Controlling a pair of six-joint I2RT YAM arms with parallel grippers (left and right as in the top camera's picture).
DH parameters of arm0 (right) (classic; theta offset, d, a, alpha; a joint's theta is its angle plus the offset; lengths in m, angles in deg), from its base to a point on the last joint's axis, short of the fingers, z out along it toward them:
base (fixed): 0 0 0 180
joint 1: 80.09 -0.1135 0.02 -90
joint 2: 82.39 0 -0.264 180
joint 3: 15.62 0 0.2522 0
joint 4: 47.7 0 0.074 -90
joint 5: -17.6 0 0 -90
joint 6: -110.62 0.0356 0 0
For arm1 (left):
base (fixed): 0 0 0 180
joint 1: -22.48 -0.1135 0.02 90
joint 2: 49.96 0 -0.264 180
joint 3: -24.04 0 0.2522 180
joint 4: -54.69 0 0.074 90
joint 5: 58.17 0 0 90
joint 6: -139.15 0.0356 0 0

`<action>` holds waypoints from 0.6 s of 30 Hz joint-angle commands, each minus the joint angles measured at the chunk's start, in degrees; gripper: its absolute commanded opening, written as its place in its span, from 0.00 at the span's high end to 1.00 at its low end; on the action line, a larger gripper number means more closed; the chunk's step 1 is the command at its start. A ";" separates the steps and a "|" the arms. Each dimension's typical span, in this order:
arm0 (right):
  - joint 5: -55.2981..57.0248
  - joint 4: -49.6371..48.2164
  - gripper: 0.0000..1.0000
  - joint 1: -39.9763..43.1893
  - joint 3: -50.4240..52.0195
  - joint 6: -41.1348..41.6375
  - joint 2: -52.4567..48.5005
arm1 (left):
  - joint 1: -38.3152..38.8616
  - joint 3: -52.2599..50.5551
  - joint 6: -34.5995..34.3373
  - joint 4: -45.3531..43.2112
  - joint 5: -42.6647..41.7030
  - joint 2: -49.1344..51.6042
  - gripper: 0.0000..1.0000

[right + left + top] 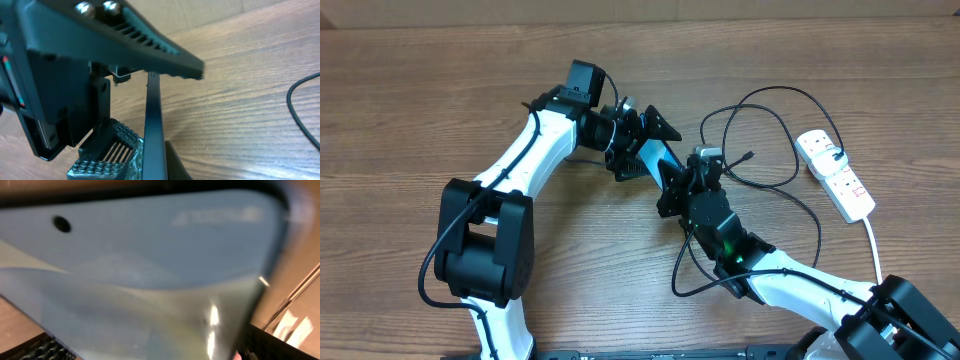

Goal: Plug charger to phone and switch on socket
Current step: 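Release the phone from the left gripper and pull left arm back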

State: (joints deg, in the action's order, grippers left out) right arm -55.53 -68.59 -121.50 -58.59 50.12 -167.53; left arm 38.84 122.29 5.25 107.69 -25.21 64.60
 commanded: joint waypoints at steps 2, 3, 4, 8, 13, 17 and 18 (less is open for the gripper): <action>-1.53 1.25 0.96 2.93 -0.87 6.64 0.44 | -3.96 5.25 13.44 3.72 -0.31 -2.32 0.00; -1.75 1.92 0.96 3.56 -0.87 7.50 0.79 | -5.03 6.27 16.11 6.34 1.03 -3.48 0.00; -2.23 2.51 0.96 4.24 -0.87 8.28 1.16 | -6.12 7.21 19.06 9.38 3.30 -4.98 0.00; -8.96 5.01 0.96 7.69 -0.87 14.21 3.41 | -9.75 9.01 26.88 21.84 19.65 -13.92 0.00; -20.52 5.18 0.96 12.07 -0.87 24.70 4.35 | -10.73 9.01 30.05 30.62 35.41 -29.09 0.00; -26.56 5.14 0.96 13.29 -0.87 26.93 4.35 | -10.71 8.85 29.97 32.33 39.60 -42.71 0.03; -27.93 5.14 0.96 13.31 -0.87 28.20 4.35 | -10.71 8.50 29.35 32.52 40.44 -46.27 0.03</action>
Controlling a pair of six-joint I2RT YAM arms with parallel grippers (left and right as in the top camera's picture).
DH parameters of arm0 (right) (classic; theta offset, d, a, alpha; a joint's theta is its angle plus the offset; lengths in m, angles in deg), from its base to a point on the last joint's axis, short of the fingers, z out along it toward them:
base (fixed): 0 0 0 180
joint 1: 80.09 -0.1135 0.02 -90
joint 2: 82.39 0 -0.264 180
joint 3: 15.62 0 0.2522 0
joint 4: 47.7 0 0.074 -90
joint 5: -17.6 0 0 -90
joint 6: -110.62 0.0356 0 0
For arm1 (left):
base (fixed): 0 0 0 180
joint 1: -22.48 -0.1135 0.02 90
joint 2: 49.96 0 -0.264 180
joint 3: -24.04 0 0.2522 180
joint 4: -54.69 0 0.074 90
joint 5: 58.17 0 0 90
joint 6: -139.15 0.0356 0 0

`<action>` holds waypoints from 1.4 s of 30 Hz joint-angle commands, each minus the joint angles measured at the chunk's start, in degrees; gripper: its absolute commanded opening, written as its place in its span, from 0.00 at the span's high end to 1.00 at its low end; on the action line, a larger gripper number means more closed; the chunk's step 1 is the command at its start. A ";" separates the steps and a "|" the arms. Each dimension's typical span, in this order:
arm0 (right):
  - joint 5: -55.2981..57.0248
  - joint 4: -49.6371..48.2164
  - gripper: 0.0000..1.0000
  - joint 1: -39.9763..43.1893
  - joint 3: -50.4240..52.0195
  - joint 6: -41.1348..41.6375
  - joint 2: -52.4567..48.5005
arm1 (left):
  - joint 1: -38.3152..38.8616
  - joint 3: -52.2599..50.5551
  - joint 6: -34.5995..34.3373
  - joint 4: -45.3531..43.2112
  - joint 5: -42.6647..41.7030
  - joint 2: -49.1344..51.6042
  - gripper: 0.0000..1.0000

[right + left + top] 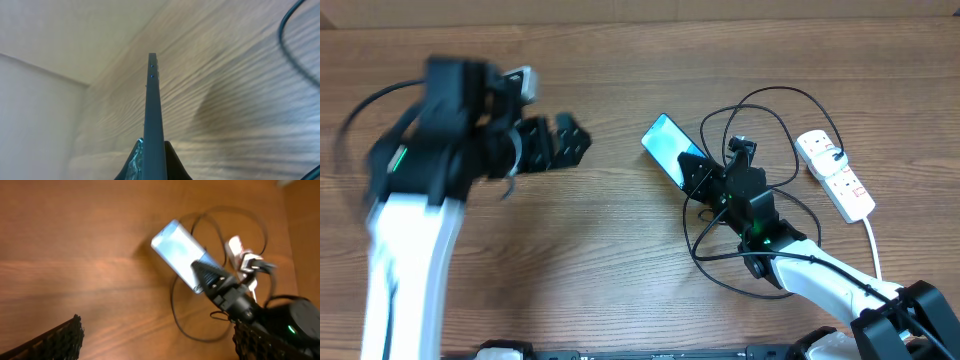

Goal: Plug charger to phone and switch on socket
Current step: 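Release the phone from the left gripper and pull left arm back, then hand the phone from the right gripper back to the left gripper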

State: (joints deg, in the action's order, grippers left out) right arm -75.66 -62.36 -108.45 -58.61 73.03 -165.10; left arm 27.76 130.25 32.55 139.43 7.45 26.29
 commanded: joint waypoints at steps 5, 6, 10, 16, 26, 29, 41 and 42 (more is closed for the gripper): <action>-19.26 -5.46 0.96 0.26 -0.85 11.93 1.92 | 0.35 -6.73 -4.13 0.87 10.99 -26.91 0.02; -21.35 -6.95 0.96 0.26 -0.85 12.33 1.92 | 0.37 -8.59 -5.79 1.05 11.58 -30.21 0.02; -31.71 -14.21 0.96 0.26 -0.85 10.69 2.29 | 0.35 -16.48 -13.11 1.05 12.90 -41.81 0.00; -33.22 -9.51 0.96 0.79 -0.83 8.09 5.40 | 0.37 -26.93 -22.58 1.16 12.98 -52.11 0.00; -27.71 13.90 0.96 0.81 -0.83 15.34 8.66 | 0.37 -45.83 -37.42 -10.43 8.13 -53.77 0.00; -26.43 13.31 0.96 0.13 -0.83 24.87 8.66 | 0.37 -52.06 -44.09 -16.94 5.35 -53.77 0.01; -18.36 4.72 0.96 -7.13 -0.83 36.41 8.66 | 0.37 -64.11 -64.41 -32.54 -5.01 -53.62 0.04; -16.17 4.48 0.96 -8.09 -0.83 37.38 8.66 | 0.37 -64.24 -66.03 -32.70 -5.03 -53.59 0.06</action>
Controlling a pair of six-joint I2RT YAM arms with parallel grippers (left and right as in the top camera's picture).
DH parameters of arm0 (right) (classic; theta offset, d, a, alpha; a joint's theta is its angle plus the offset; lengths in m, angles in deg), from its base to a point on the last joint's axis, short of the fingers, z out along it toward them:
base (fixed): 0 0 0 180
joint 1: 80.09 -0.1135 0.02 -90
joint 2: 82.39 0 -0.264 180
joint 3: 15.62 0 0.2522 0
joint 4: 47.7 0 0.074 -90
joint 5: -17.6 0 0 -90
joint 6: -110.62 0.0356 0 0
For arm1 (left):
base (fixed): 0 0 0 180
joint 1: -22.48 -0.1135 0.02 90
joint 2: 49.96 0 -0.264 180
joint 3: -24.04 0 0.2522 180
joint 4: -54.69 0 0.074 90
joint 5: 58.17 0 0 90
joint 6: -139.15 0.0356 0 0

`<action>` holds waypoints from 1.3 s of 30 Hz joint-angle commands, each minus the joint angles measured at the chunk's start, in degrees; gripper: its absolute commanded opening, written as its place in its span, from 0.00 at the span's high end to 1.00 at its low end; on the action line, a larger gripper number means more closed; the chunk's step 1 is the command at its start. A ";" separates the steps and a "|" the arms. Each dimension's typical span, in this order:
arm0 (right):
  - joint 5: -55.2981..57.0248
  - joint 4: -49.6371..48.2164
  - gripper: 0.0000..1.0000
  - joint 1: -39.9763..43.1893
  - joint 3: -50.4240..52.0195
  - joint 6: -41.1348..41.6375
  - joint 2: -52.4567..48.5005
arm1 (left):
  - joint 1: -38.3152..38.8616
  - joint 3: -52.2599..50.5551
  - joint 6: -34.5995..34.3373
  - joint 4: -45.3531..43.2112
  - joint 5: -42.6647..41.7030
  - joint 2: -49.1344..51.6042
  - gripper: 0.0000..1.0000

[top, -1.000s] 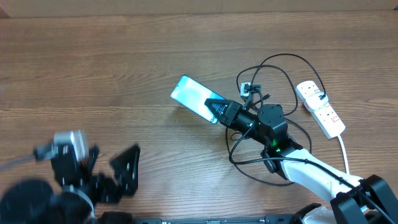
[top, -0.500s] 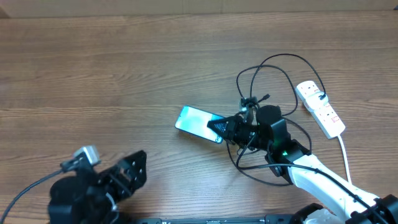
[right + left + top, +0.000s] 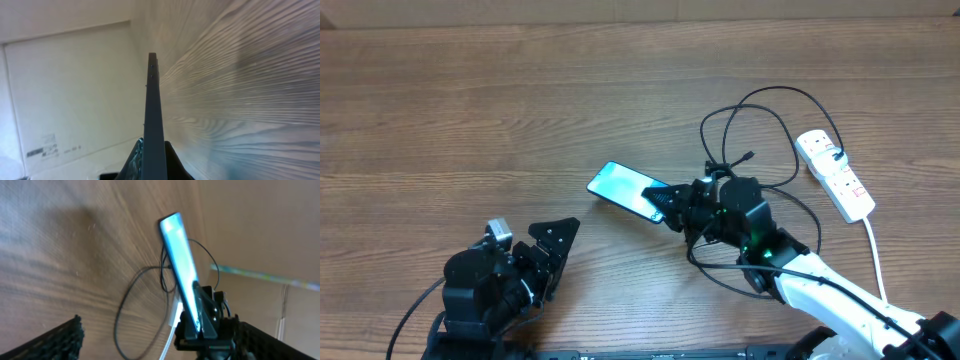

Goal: Plug charger to phone and switch on socket
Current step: 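Hand the phone from the right gripper back to the left gripper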

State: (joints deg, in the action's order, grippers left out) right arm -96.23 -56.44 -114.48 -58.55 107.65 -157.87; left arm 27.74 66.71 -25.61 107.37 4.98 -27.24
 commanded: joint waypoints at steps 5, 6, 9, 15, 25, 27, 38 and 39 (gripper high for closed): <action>7.98 -1.42 0.96 -5.35 -0.90 9.14 1.42 | 0.39 -0.72 -14.49 -2.23 -1.46 0.09 0.15; 8.00 -1.42 0.96 -6.03 -0.90 9.20 1.42 | 0.39 -0.72 -15.76 -3.32 -0.96 0.09 0.17; 7.89 -1.42 0.96 -7.23 -0.90 9.66 1.42 | 0.39 -0.72 -16.20 -5.57 0.35 0.11 0.18; 2.84 -4.15 0.96 -9.14 -0.90 16.98 1.44 | 0.44 -1.16 -16.11 -6.12 1.81 1.16 0.21; 1.25 -7.87 0.96 -11.26 -0.90 16.96 1.44 | 3.48 -1.55 -16.81 -9.40 1.53 8.13 0.26; 1.22 -7.87 0.96 -11.74 -0.90 16.98 1.44 | 4.22 -1.55 -16.81 -11.63 1.49 10.14 0.28; -0.61 -7.89 0.96 -13.35 -0.90 18.25 1.44 | 5.33 -1.55 -18.12 -18.18 1.27 20.55 0.56; -0.90 -7.85 0.96 -13.35 -0.90 18.23 1.44 | 5.33 -1.55 -18.14 -18.64 1.25 21.27 0.60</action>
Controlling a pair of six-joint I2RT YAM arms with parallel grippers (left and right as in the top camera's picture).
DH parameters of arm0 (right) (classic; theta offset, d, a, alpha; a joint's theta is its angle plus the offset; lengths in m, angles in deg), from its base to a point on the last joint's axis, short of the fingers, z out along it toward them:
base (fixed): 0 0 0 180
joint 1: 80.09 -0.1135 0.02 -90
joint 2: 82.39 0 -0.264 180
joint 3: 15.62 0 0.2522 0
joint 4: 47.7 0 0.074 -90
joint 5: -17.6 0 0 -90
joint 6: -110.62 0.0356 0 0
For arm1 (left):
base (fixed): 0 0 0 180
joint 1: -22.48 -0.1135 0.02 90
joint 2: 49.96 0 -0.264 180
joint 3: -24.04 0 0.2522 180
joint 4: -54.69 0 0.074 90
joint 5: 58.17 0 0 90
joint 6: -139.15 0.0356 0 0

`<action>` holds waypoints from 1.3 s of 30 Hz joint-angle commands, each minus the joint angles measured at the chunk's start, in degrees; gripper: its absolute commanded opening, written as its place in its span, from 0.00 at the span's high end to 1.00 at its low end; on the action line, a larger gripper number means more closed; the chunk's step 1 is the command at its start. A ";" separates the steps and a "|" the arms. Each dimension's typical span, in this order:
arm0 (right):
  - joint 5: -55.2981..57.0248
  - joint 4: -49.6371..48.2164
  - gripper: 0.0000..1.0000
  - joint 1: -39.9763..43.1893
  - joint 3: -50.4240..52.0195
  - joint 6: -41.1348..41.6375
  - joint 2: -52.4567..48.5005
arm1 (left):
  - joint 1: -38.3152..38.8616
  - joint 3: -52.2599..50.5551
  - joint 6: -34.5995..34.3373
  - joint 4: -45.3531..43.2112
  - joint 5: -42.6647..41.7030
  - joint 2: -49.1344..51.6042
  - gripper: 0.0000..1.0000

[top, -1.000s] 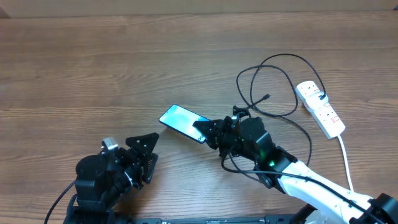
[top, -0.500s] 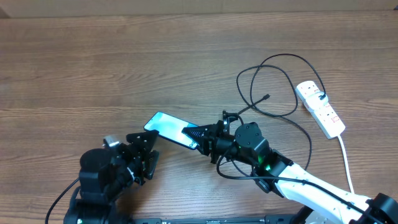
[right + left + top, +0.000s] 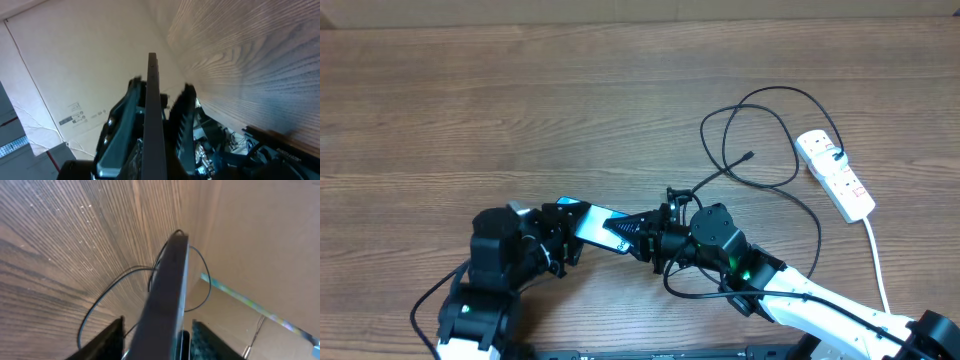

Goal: Plug charger to phone and switch on socket
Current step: 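Hand the phone from the right gripper back to the left gripper, then move the right gripper to the black cable's USB-C plug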

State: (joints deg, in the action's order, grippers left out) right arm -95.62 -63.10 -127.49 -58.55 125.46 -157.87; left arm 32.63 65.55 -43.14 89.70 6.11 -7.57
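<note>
The phone (image 3: 590,226), screen lit, hangs above the table at front centre. My right gripper (image 3: 638,238) is shut on its right end. In the right wrist view the phone (image 3: 152,125) shows edge-on. My left gripper (image 3: 563,232) is open, one finger on each side of the phone's left end. In the left wrist view there are gaps between the phone (image 3: 167,295) and the fingers (image 3: 107,337). The black charger cable (image 3: 770,185) lies looped at the right, its free plug (image 3: 748,156) on the wood. The white socket strip (image 3: 835,176) lies at the far right.
Part of the cable runs under the right arm (image 3: 790,295). The strip's white lead (image 3: 875,250) goes toward the front edge. Bare wooden table (image 3: 470,110) fills the left and back. A cardboard wall stands behind the table.
The right gripper has carried the phone down and left, toward the front. The left gripper, which stood open and apart at the front left, now has its open fingers around the phone's free end.
Both grippers were at the phone in mid-table. Then the left arm stood away at the left, open, and the right gripper held the phone alone. Later the left arm was low at the front left. Now the phone is between its open fingers.
</note>
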 commanded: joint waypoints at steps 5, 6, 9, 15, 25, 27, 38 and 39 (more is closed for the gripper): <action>-1.46 -0.66 0.96 -0.33 -0.90 0.39 1.44 | 0.42 -0.39 -1.62 -4.26 -1.03 3.10 0.67; -1.36 -0.52 0.96 -0.33 -0.90 0.39 1.44 | 0.42 -0.39 -1.62 -5.18 -1.42 3.19 0.67; -0.37 -0.26 0.96 -0.33 -0.90 0.37 1.44 | 0.42 -0.39 -1.64 -8.09 -3.21 3.23 0.64; 0.44 -0.11 0.96 -0.33 -0.90 0.39 1.44 | 0.44 -0.39 -1.62 -9.53 -5.75 3.23 0.69; 0.42 -0.33 0.88 -0.33 -0.90 0.37 1.44 | 0.42 -0.39 -1.62 -9.53 -7.10 3.26 0.96; 0.50 0.22 0.77 -0.33 -0.90 0.09 1.44 | 0.42 -0.39 -1.60 -9.53 -6.71 3.26 0.96; 27.23 17.59 0.00 1.03 -0.90 -28.70 1.44 | 0.35 -0.39 6.10 -9.49 -0.81 5.01 0.96; 28.55 17.77 0.00 1.81 -0.90 -31.56 1.44 | 0.35 -0.39 7.37 -9.49 -0.92 5.97 0.96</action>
State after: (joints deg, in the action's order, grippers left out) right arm -77.68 -45.64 -127.05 -59.01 105.55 -157.10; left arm 32.63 64.61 -40.85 80.85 4.56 -3.02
